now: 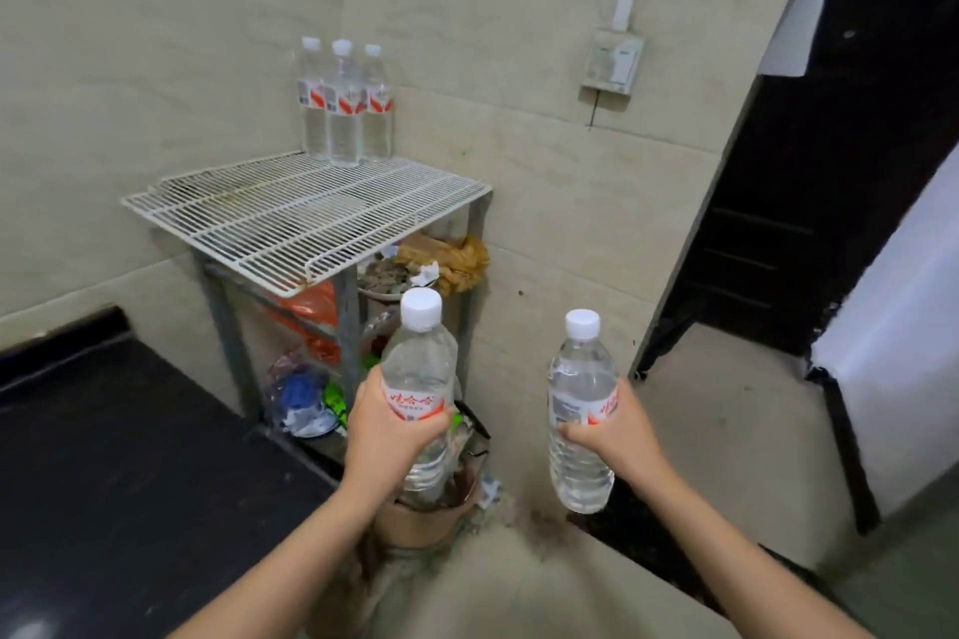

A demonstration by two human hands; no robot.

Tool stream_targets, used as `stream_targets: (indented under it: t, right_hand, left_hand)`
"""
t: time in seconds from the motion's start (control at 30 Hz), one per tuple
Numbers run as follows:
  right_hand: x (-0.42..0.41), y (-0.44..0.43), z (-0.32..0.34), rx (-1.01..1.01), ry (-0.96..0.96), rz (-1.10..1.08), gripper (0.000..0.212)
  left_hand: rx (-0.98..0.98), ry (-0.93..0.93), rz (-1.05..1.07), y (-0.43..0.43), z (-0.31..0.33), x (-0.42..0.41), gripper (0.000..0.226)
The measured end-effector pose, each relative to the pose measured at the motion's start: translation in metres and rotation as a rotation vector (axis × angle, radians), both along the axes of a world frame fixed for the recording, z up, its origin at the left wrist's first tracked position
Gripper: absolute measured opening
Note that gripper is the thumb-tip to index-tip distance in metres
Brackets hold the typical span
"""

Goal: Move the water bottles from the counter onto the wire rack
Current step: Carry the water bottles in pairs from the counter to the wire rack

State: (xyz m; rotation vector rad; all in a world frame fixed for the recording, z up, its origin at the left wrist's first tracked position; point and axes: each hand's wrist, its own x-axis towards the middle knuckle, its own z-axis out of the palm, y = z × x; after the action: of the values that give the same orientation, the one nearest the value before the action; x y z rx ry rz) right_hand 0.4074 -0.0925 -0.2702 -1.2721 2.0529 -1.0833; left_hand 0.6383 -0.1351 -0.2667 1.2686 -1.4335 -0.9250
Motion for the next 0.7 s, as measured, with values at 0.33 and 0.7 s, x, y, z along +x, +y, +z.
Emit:
stream_targets:
  t: [0.33, 0.7]
  right_hand:
    - [-0.048, -0.133, 0.057, -0.437, -0.337, 0.032, 0.064]
    - [-0.032, -0.315, 0.121, -0.736, -0.432, 0.118, 0.059]
  left_hand:
    - [-0.157, 0.255, 0.133, -0.102, 0.058, -0.069, 0.067]
    - [-0.307, 0.319, 0.265, -0.259, 0.117, -0.036, 0.066]
